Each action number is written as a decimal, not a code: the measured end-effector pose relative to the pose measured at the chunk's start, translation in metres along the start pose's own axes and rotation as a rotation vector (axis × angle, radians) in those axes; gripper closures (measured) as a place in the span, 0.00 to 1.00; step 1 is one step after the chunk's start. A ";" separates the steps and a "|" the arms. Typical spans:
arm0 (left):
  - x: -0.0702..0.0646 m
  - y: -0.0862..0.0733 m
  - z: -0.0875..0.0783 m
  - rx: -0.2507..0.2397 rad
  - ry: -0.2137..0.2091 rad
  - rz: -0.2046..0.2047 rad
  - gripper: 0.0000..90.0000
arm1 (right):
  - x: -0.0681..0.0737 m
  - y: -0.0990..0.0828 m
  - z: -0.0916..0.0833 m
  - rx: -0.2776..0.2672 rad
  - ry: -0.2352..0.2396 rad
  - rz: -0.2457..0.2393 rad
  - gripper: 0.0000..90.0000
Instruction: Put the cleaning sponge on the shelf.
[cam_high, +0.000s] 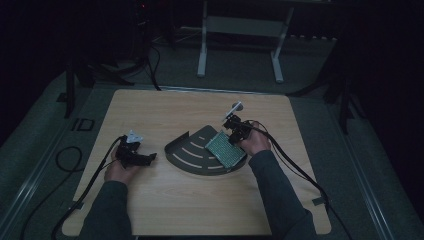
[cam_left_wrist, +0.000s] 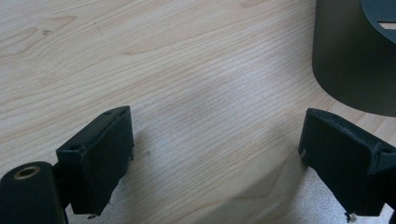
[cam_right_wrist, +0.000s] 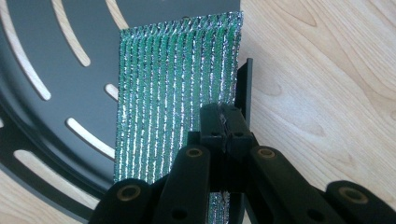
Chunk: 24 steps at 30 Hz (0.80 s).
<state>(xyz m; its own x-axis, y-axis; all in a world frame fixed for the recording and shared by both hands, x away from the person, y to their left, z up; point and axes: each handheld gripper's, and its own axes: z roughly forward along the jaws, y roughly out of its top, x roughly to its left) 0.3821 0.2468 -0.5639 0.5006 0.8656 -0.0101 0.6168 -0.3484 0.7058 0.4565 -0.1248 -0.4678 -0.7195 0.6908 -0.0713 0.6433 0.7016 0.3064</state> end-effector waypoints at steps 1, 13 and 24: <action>0.000 0.000 0.000 0.000 0.000 0.000 0.12 | 0.000 0.000 0.001 0.003 -0.005 0.002 0.99; 0.000 0.000 0.000 0.000 0.000 0.000 0.12 | 0.001 0.000 0.005 0.016 -0.033 -0.008 0.99; 0.000 0.000 0.000 0.000 0.000 0.000 0.12 | 0.002 0.000 0.005 0.019 -0.032 -0.018 0.99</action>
<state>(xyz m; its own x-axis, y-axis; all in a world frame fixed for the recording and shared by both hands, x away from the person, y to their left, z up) 0.3821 0.2468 -0.5639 0.5007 0.8656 -0.0100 0.6167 -0.3485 0.7059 0.4566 -0.1222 -0.4731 -0.7223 0.6832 -0.1070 0.6356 0.7168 0.2867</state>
